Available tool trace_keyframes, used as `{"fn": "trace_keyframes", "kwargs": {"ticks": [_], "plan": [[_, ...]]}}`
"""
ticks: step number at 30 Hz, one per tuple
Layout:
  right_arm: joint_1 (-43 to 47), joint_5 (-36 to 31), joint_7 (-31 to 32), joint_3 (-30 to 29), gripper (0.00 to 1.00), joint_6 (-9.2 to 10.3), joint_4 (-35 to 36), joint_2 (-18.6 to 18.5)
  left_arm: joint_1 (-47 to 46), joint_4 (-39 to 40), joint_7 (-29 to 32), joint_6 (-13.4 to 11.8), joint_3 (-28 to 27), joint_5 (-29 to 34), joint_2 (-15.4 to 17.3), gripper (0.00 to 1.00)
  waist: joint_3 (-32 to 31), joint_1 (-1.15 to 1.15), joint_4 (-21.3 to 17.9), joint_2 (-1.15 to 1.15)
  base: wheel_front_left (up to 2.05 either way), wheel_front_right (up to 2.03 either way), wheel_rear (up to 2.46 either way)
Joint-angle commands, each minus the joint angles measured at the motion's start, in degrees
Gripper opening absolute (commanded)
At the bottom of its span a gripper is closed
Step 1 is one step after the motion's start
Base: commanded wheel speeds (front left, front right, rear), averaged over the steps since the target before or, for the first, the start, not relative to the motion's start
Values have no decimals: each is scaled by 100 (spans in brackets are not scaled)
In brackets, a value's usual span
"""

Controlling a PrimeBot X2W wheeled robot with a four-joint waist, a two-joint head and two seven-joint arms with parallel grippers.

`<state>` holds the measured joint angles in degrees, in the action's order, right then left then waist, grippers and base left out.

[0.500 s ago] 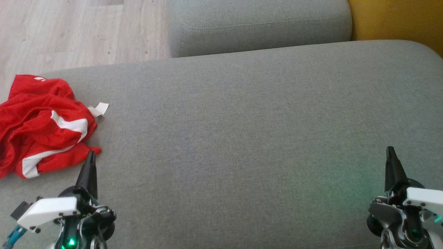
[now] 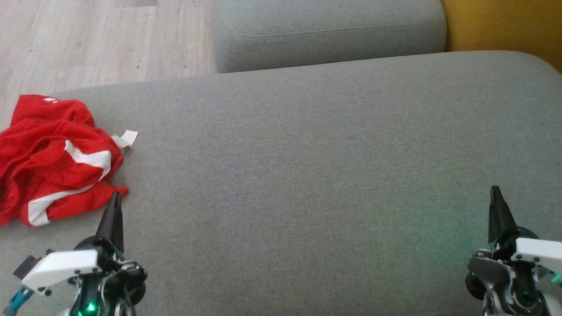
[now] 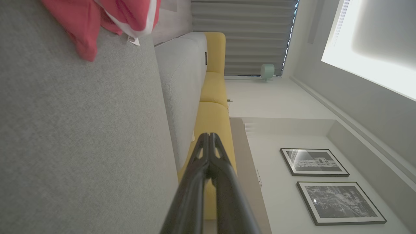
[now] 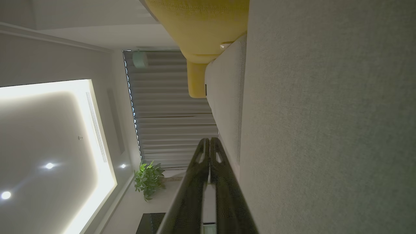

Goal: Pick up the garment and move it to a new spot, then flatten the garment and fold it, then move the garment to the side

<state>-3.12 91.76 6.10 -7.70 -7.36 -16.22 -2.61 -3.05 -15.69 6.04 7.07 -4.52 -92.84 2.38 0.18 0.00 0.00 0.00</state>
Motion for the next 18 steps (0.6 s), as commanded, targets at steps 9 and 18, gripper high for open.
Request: {"fn": "trace_keyframes", "kwargs": {"ticks": [9, 18], "plan": [[-306, 43, 36, 120, 0, -13, 220, -27, -313, 167, 43, 42, -197, 65, 50, 0, 0, 0, 0, 0, 0, 0, 0], [-306, 43, 36, 120, 0, -13, 220, -27, -313, 167, 43, 42, -197, 65, 50, 0, 0, 0, 0, 0, 0, 0, 0]]}}
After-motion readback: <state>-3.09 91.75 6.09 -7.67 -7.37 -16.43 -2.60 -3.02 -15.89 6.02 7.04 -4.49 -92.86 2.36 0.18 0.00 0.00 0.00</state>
